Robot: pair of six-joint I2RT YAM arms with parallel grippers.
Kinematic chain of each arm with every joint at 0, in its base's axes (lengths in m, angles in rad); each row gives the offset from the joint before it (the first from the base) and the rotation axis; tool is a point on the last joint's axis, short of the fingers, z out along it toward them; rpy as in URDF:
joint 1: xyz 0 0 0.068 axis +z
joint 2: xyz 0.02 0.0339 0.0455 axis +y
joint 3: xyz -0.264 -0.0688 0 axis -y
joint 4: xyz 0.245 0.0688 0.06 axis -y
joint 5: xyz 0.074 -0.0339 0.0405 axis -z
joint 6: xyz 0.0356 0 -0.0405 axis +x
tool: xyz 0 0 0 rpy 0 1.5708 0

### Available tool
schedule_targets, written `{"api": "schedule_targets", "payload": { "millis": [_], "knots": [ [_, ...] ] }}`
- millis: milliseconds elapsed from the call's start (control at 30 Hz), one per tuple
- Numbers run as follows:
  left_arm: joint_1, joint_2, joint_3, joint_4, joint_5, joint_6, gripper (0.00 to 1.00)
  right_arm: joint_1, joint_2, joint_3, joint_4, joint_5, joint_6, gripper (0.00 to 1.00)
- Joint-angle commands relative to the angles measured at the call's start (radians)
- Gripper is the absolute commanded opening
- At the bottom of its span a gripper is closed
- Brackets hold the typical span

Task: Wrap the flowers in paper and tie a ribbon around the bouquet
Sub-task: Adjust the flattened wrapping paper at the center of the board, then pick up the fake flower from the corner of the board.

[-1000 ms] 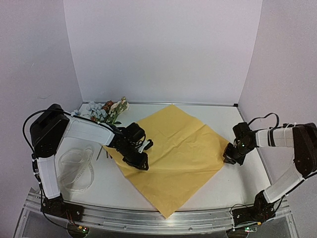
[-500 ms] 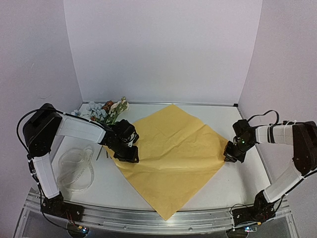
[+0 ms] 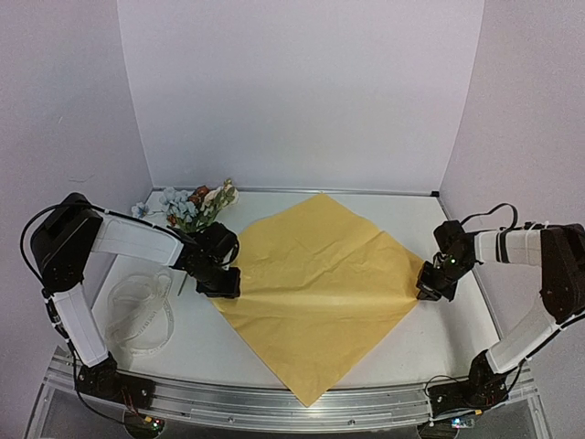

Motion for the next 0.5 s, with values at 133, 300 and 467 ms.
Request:
{"api": "schedule_targets", "payload": {
  "millis": [133,300,467],
  "knots": [
    [0.018,-0.096,0.000,-0.134,-0.127,-0.044,0.31,-0.024,-0.004,0.058,-0.062,0.045,-0.029,0.00],
    [0.069,-0.144,0.085,-0.188,-0.189,-0.049,0.36,-0.033,0.000,0.088,-0.088,0.033,-0.043,0.00],
    [0.178,-0.138,0.169,-0.238,-0.266,-0.052,0.52,-0.035,-0.011,0.092,-0.107,0.032,-0.047,0.00]
  ]
}}
